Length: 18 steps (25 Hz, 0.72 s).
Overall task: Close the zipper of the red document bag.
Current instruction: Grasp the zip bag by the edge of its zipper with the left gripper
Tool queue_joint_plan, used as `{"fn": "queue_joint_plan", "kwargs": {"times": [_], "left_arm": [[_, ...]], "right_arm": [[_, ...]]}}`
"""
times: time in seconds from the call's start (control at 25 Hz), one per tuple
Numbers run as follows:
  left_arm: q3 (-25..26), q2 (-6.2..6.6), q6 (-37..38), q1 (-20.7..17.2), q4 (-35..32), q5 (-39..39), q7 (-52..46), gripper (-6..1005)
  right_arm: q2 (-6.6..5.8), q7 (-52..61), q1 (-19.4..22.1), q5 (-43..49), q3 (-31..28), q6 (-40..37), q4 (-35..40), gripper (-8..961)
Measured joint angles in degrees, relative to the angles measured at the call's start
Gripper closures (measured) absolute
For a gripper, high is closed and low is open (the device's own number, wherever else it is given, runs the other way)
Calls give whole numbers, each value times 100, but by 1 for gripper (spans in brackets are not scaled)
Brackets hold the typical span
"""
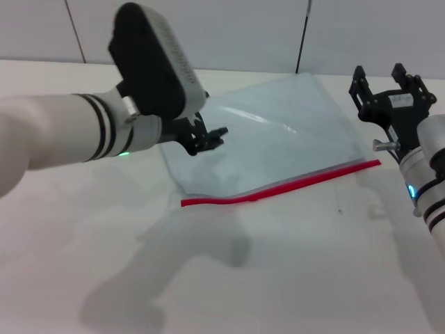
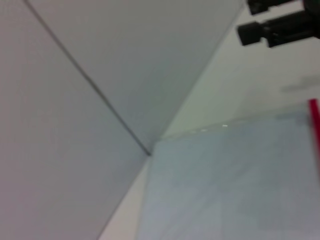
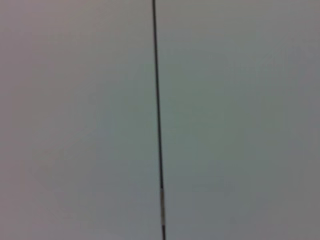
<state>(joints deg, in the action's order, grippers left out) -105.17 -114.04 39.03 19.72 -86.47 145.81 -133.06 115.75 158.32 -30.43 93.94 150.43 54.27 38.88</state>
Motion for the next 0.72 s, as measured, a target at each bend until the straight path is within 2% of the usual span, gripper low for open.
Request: {"fn": "queue_joint_plan", "kwargs": {"times": [0.36, 0.52, 0.72], "left_arm": [[36, -8, 1412, 208, -456, 424, 87, 339], [12, -129, 2029, 330, -462, 860, 96, 340], [-136, -194, 2129, 336, -384, 967, 161, 340]], "right_arm": [[-2, 19, 0, -26, -27, -43, -70, 285], [-9, 20, -3, -25, -75, -50, -89, 284], [-9, 23, -9, -25, -80, -61, -145, 284]]}}
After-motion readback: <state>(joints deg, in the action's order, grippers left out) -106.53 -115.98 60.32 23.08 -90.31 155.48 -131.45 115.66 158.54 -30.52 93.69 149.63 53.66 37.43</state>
